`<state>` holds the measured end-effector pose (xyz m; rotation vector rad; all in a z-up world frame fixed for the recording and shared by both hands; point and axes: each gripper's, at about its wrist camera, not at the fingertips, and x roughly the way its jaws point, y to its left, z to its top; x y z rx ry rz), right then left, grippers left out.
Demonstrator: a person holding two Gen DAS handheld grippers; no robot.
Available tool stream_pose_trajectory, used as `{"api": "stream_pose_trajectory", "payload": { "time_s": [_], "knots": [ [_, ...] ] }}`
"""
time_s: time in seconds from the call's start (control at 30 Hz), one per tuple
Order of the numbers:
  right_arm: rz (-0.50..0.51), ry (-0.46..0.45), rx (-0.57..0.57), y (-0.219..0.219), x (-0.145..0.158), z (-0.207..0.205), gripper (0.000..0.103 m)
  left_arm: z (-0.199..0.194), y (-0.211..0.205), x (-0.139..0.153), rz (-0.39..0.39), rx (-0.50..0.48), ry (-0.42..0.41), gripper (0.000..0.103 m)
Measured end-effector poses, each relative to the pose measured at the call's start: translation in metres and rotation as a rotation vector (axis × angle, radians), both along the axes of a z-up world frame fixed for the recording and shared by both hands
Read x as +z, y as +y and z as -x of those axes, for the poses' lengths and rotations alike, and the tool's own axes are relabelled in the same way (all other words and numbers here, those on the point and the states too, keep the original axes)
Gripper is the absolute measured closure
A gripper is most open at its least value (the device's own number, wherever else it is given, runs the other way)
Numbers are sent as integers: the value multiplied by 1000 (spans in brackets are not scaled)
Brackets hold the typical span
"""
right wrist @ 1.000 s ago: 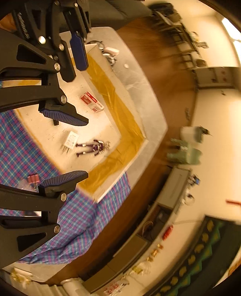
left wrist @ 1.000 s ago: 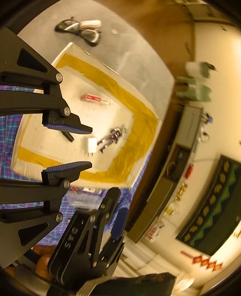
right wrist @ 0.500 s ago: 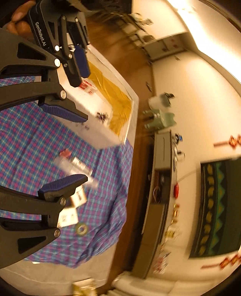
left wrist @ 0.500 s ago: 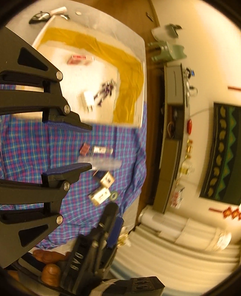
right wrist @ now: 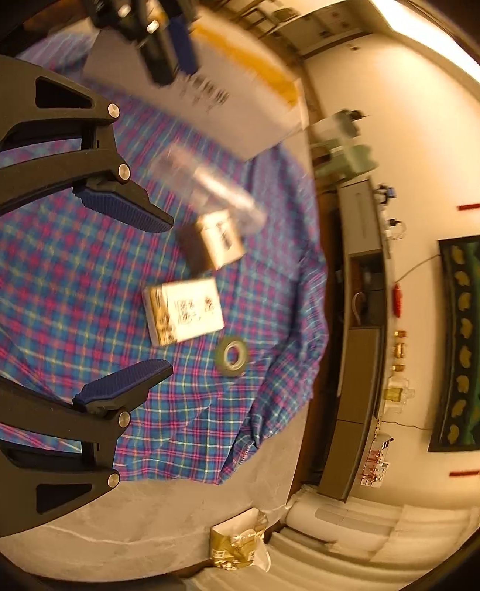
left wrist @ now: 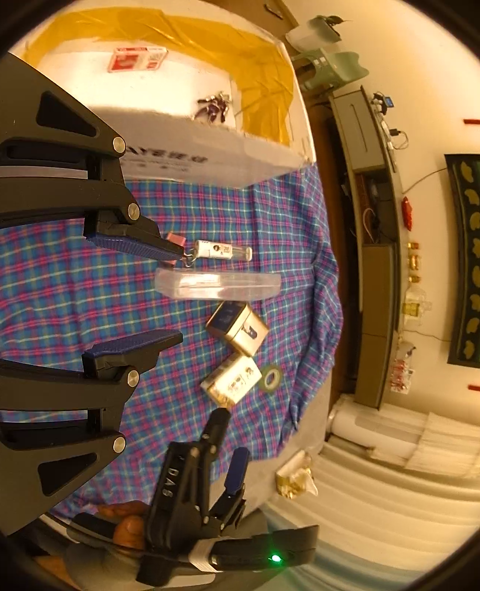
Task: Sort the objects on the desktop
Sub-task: 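Grasp the clear plastic container with the left tool while the right tool grasps the tissue pack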
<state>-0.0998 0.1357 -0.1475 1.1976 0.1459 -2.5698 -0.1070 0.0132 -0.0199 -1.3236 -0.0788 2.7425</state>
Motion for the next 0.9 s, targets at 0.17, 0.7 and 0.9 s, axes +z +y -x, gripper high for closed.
{"api": "stream_pose_trajectory", "payload": {
  "time_s": [0.17,0.7,0.9],
  "knots": [
    [-68,-10,20,-3,-27,24,26,26,-1,-18,-39,7,-28,62],
    [-77,-41,60,-4,-76,65,50,81,-3,-66,-79,89,-84,74],
    [-47,-75,60,0,-70,60,50,74,-3,-59,-84,94,-76,75]
  ]
}}
